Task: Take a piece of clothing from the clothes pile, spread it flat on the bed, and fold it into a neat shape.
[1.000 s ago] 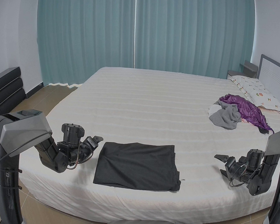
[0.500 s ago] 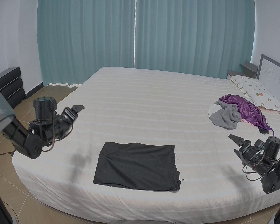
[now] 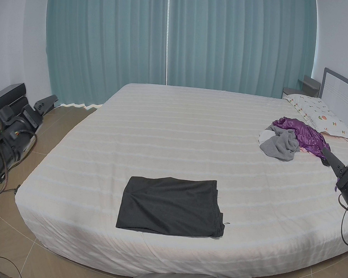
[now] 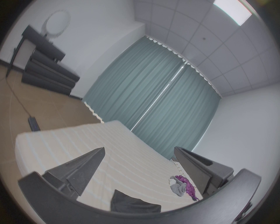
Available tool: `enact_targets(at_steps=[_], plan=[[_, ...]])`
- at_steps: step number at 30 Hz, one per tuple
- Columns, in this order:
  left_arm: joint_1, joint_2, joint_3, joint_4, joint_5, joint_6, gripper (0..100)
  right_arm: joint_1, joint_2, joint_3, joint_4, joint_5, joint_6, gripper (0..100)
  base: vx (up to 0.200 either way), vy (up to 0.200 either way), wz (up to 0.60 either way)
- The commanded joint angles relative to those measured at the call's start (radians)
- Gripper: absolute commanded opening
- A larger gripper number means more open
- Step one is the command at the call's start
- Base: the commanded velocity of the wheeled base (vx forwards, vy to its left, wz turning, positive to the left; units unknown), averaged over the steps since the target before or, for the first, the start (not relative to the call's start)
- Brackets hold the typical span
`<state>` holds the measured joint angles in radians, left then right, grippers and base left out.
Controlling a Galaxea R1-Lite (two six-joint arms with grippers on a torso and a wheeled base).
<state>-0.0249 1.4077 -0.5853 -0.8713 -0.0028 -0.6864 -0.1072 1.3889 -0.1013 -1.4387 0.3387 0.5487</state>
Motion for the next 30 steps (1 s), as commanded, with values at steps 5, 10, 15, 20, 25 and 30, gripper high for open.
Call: enact_targets(at_steps=[5,10,15,20,25,30], plan=[[0.019,-0.569,0.220,0.141,0.053,0.283,100,-0.011,-0.524,0.101,0.293,0.088,-0.148,100,0.000,0.000,0.00],[0.019,-0.797,0.206,0.364,0.052,0.317,100,0.006,-0.797,0.074,0.613,0.128,-0.191,100,0.000,0.000,0.00],[0.019,-1.032,0.194,0.584,0.043,0.390,100,0.077,-1.147,-0.081,1.146,0.134,-0.257,100,0.000,0.000,0.00],[0.025,-1.148,0.174,0.660,0.058,0.452,100,0.130,-1.349,-0.296,1.646,0.129,-0.328,100,0.000,0.000,0.00],[0.046,-1.191,0.150,0.689,0.067,0.493,100,0.107,-1.389,-0.316,1.742,0.111,-0.417,100,0.000,0.000,0.00],[0.056,-1.291,0.200,0.692,0.069,0.565,100,0.107,-1.389,-0.316,1.739,-0.096,-0.510,100,0.000,0.000,0.00]])
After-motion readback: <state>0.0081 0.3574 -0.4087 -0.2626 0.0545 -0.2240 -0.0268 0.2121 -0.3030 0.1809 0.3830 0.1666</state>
